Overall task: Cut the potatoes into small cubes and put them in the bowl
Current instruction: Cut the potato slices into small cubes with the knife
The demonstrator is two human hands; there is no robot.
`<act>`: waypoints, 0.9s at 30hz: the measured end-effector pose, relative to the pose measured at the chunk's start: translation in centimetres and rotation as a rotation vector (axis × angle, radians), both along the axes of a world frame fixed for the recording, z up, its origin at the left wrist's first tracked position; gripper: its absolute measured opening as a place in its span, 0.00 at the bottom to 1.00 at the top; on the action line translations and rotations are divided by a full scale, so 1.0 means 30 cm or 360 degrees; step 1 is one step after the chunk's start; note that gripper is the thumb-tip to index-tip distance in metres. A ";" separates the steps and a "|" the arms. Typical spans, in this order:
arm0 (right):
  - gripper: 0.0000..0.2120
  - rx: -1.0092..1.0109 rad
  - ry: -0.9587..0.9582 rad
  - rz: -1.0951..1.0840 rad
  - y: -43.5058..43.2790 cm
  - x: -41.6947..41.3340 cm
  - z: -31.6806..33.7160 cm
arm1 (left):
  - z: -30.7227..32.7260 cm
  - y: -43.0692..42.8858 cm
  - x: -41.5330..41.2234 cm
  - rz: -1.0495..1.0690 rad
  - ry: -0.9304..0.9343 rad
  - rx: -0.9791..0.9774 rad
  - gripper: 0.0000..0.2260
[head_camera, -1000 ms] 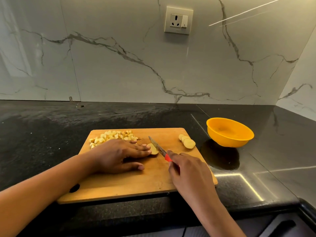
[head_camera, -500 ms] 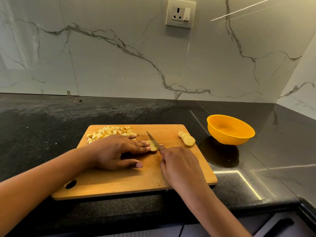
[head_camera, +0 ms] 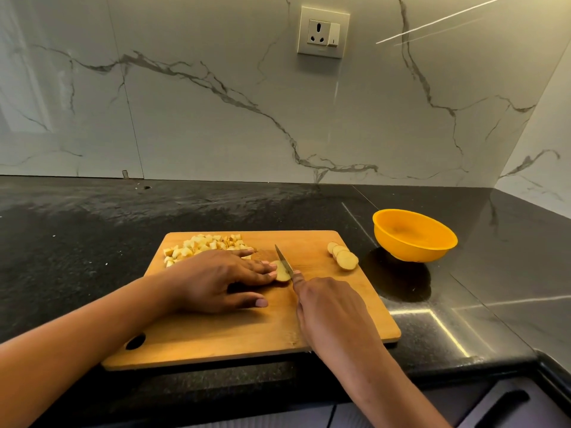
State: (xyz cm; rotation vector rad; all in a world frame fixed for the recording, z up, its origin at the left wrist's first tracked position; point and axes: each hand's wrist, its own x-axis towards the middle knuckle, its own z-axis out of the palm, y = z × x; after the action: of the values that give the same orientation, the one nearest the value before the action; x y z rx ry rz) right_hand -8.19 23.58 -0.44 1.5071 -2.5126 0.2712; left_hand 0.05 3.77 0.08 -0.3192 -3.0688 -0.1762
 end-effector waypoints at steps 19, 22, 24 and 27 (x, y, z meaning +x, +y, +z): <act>0.25 -0.0024 -0.0046 0.0005 0.194 0.108 -0.003 | 0.003 0.028 0.014 0.0044 -0.0006 -0.0039 0.27; 0.24 -0.0065 0.0002 -0.0034 0.167 0.105 -0.009 | -0.001 0.025 0.016 0.0043 -0.0004 -0.0001 0.27; 0.23 -0.0133 -0.0010 -0.0078 0.148 0.091 -0.022 | -0.005 0.021 0.015 0.0031 0.0012 0.0005 0.27; 0.22 -0.0261 -0.0068 -0.0142 0.127 0.053 -0.035 | -0.006 0.019 0.017 0.0025 0.0046 0.0011 0.27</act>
State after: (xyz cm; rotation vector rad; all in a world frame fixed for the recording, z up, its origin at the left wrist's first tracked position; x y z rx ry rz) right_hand -6.59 27.40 -1.47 1.3376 -2.5125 0.4870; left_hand 0.58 4.35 -0.09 -0.2942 -3.0404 -0.1801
